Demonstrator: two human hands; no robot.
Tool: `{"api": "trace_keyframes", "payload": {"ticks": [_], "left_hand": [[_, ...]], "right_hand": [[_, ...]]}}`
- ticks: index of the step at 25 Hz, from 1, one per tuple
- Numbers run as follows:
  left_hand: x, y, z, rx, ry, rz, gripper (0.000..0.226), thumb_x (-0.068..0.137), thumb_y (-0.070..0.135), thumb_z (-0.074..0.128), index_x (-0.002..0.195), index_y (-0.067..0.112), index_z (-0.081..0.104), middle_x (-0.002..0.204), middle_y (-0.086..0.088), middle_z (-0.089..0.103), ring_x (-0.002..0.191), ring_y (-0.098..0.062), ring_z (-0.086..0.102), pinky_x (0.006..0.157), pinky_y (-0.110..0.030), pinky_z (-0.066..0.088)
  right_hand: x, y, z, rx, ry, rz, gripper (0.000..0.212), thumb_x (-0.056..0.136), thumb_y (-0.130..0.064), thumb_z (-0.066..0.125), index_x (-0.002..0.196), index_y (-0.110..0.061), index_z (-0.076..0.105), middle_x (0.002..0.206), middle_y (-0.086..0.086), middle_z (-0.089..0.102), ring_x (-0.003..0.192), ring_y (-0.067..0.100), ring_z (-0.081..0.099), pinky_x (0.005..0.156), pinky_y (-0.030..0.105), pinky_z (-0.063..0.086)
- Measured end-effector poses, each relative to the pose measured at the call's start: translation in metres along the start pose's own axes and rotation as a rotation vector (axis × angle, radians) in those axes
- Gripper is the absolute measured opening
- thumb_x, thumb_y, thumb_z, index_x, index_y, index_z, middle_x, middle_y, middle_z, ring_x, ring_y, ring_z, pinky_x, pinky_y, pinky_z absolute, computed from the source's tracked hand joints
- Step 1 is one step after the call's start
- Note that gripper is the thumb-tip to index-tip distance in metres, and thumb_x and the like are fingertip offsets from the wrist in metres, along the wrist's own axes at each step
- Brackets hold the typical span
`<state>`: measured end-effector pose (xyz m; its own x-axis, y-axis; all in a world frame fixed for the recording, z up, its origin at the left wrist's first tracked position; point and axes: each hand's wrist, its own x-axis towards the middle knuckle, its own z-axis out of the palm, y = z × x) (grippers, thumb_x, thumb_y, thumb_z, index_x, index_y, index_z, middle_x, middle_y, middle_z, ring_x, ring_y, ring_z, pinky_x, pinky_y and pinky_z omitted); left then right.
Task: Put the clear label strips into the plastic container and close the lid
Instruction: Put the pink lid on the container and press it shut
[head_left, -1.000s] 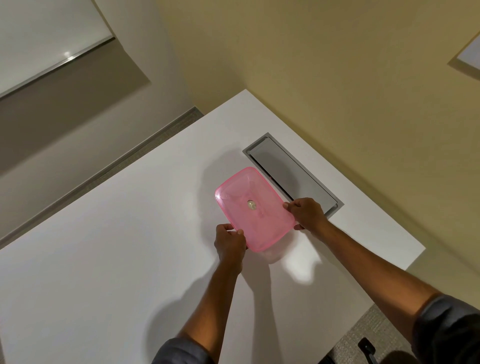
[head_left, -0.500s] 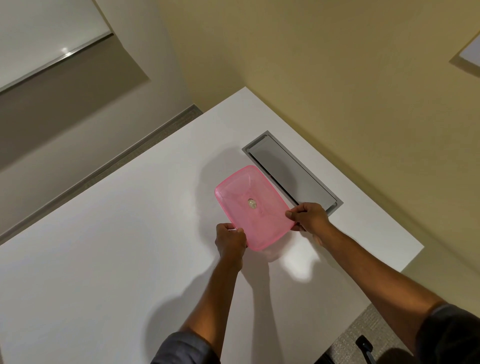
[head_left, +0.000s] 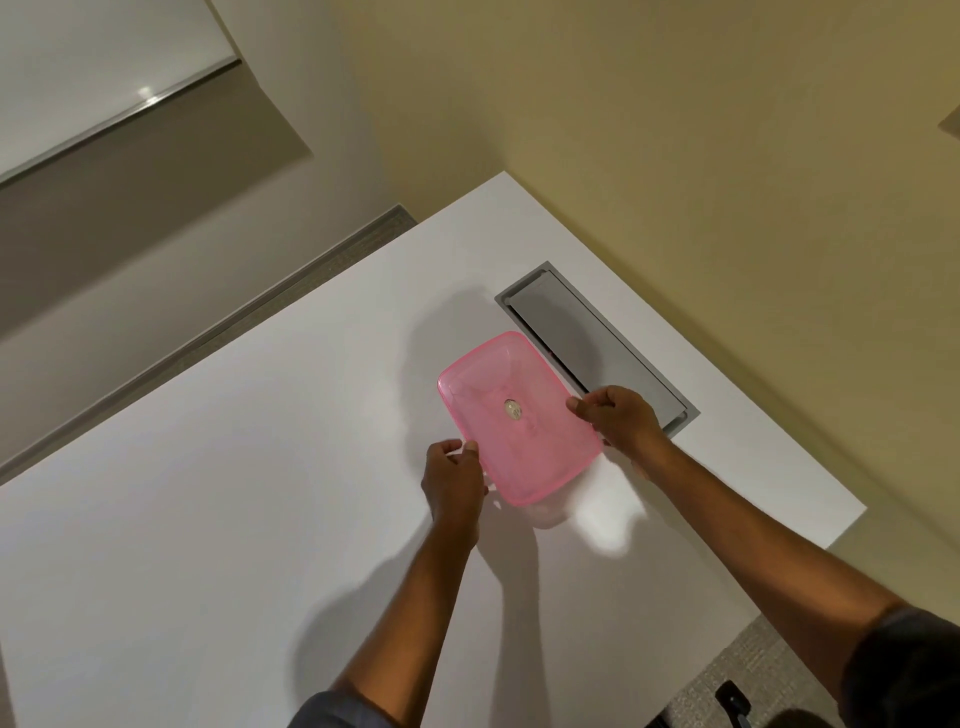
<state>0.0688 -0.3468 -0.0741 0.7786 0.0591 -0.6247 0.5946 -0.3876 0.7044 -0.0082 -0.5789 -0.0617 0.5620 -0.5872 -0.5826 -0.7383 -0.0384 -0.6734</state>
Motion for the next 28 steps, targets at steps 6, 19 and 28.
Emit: {"api": "trace_keyframes", "payload": {"ticks": [6, 19, 28], "left_hand": [[0.059, 0.061, 0.004, 0.080, 0.119, 0.153, 0.038, 0.108, 0.041, 0.054, 0.129, 0.012, 0.067, 0.125, -0.010, 0.072, 0.112, -0.034, 0.071, 0.099, -0.054, 0.063], [0.112, 0.073, 0.035, 0.440, 0.156, 0.191, 0.073, 0.117, 0.051, 0.020, 0.114, 0.004, 0.076, 0.122, -0.023, 0.077, 0.121, -0.043, 0.069, 0.102, -0.048, 0.051], [0.117, 0.065, 0.040, 0.436, 0.213, 0.228, 0.072, 0.116, 0.050, 0.020, 0.110, 0.007, 0.077, 0.116, -0.020, 0.078, 0.114, -0.041, 0.071, 0.091, -0.044, 0.049]], "right_hand": [[0.046, -0.065, 0.040, -0.168, 0.045, -0.353, 0.054, 0.098, -0.053, 0.068, 0.140, -0.019, 0.065, 0.125, 0.010, 0.072, 0.114, 0.026, 0.068, 0.094, 0.035, 0.054], [0.102, -0.088, 0.087, -0.630, 0.201, -0.613, 0.043, 0.115, -0.042, 0.030, 0.096, -0.014, 0.057, 0.089, 0.008, 0.060, 0.075, 0.027, 0.061, 0.065, 0.036, 0.048], [0.131, -0.096, 0.090, -0.676, 0.169, -0.536, 0.056, 0.115, -0.045, 0.035, 0.092, -0.008, 0.071, 0.081, 0.013, 0.075, 0.077, 0.030, 0.075, 0.064, 0.032, 0.054]]}}
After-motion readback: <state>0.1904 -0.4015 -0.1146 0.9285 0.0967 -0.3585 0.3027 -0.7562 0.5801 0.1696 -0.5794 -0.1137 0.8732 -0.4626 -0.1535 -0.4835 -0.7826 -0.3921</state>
